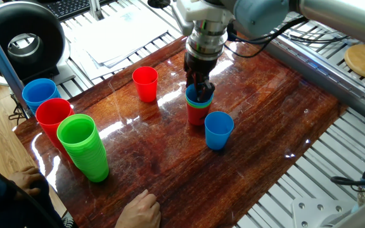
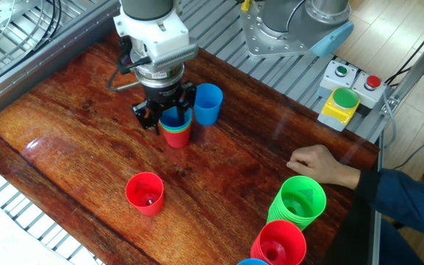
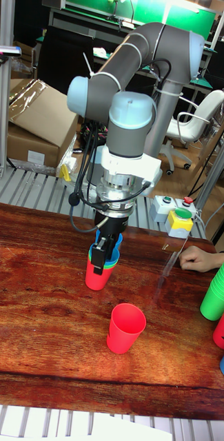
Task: Stack the cups
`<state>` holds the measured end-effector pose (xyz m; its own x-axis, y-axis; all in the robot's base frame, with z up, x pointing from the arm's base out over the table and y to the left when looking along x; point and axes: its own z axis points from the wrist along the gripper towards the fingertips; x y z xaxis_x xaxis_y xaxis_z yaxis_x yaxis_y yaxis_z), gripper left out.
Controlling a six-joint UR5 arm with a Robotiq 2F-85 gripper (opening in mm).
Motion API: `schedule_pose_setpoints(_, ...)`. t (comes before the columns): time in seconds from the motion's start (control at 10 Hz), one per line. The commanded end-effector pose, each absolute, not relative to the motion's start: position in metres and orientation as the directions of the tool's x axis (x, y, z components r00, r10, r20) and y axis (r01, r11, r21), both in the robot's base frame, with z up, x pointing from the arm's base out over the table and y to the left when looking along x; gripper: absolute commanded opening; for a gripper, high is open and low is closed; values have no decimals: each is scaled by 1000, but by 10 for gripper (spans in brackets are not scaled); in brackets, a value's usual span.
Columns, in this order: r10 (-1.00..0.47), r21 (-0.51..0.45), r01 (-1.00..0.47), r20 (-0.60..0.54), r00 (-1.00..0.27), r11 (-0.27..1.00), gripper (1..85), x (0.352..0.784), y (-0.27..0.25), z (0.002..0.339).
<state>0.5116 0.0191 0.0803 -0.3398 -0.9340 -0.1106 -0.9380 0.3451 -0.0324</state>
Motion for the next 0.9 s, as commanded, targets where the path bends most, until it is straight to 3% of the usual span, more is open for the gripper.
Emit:
schedule_pose_setpoints(0.0, -929, -37, -935, -132, -345, 352, 570, 508, 22, 75)
schedule_pose_setpoints(0.1, -928, -35, -935, -135, -346, 354, 547, 507, 22, 74)
schedule_pose_setpoints(0.3, -925, -30, -931, -133, -357, 363, 387, 505, 21, 74)
schedule_pose_setpoints(0.5, -918, -30, -922, -113, -379, 385, 67, 505, 16, 76)
schedule_pose_setpoints(0.6, -919, -28, -922, -106, -381, 386, 10, 504, 15, 80)
schedule_pose_setpoints(0.8, -932, -35, -934, -80, -353, 356, 10, 511, 13, 104)
